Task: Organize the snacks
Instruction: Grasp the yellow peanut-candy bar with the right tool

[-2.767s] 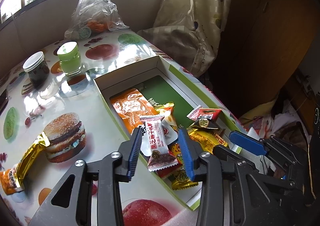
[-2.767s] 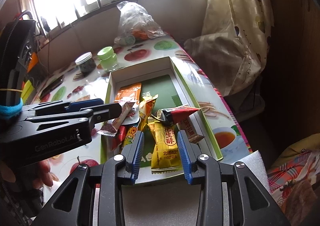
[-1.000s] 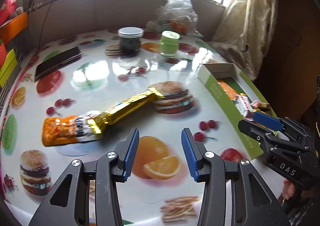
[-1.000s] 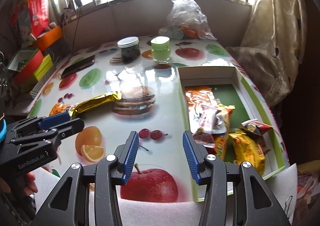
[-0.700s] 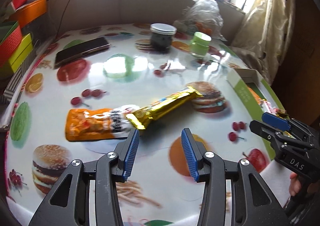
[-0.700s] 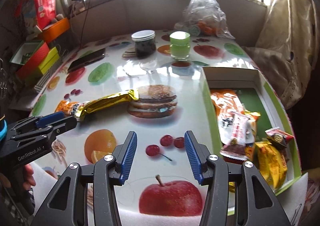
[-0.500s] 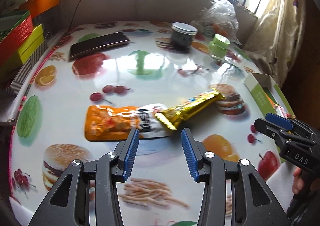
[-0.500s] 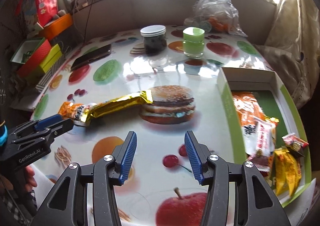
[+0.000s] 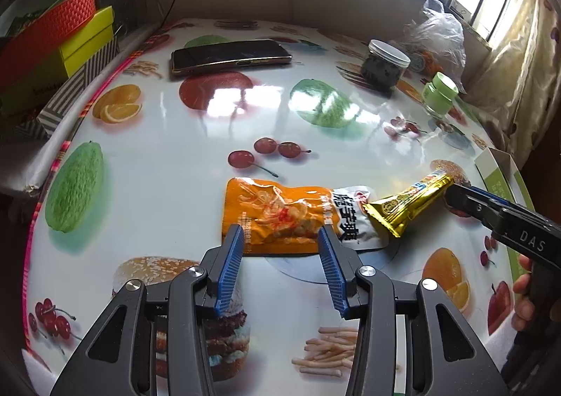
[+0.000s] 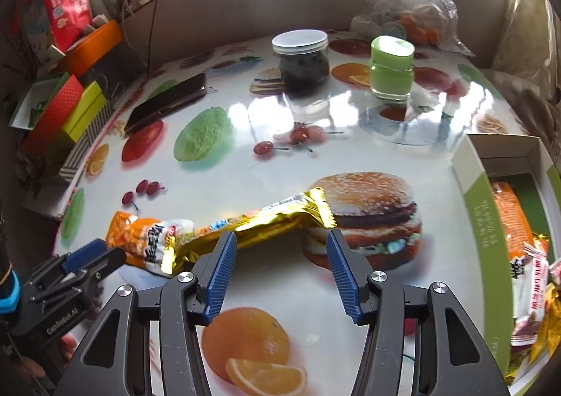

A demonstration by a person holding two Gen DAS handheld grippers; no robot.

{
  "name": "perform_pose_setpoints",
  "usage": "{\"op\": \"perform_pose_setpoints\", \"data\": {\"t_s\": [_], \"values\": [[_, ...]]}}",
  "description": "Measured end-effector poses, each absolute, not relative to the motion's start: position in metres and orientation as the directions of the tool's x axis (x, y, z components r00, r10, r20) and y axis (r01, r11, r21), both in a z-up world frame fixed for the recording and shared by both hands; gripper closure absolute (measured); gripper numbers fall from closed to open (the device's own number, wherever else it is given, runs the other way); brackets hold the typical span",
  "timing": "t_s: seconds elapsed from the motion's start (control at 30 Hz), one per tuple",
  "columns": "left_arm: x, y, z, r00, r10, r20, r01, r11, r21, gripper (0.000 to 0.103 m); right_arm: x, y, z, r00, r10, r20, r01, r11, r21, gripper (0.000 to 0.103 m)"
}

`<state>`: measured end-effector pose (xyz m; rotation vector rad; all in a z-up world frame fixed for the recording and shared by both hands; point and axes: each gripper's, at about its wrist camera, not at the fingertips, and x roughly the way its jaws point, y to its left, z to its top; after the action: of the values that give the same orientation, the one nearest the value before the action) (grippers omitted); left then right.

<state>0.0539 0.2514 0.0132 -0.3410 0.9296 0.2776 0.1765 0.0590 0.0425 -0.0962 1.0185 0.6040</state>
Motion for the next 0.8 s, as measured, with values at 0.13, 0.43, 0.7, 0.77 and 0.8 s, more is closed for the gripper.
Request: {"op": "perform_pose_setpoints", "data": {"t_s": [0.13, 0.43, 0.7, 0.77, 0.8], "values": [[0.053, 0.252, 0.011, 0.574, 0.076, -0.815, -0.372, 0.911, -0.177, 0.058, 0.184, 0.07, 0.038, 0.375, 0.432, -0.82, -0.488, 0.844, 0.222, 0.048], [0.051, 0.242, 0.01, 0.583, 0.028, -0.812, -0.336, 0.918, -0.21, 0.058, 0.194, 0.085, 0.03, 0.383, 0.373, -0.845, -0.45, 0.874, 0.182, 0.047], [0.049, 0.225, 0.01, 0.583, -0.006, -0.812, -0.291, 0.932, -0.215, 0.058, 0.183, 0.086, 0.024, 0.414, 0.305, -0.858, -0.517, 0.854, 0.054, 0.047], [0.048, 0.222, 0.01, 0.583, -0.013, -0.813, -0.283, 0.934, -0.218, 0.058, 0.182, 0.082, 0.023, 0.423, 0.286, -0.86, -0.521, 0.853, 0.028, 0.047], [0.048, 0.221, 0.01, 0.582, -0.014, -0.813, -0.279, 0.936, -0.215, 0.058, 0.181, 0.078, 0.024, 0.427, 0.281, -0.86, -0.519, 0.854, 0.022, 0.047]]}}
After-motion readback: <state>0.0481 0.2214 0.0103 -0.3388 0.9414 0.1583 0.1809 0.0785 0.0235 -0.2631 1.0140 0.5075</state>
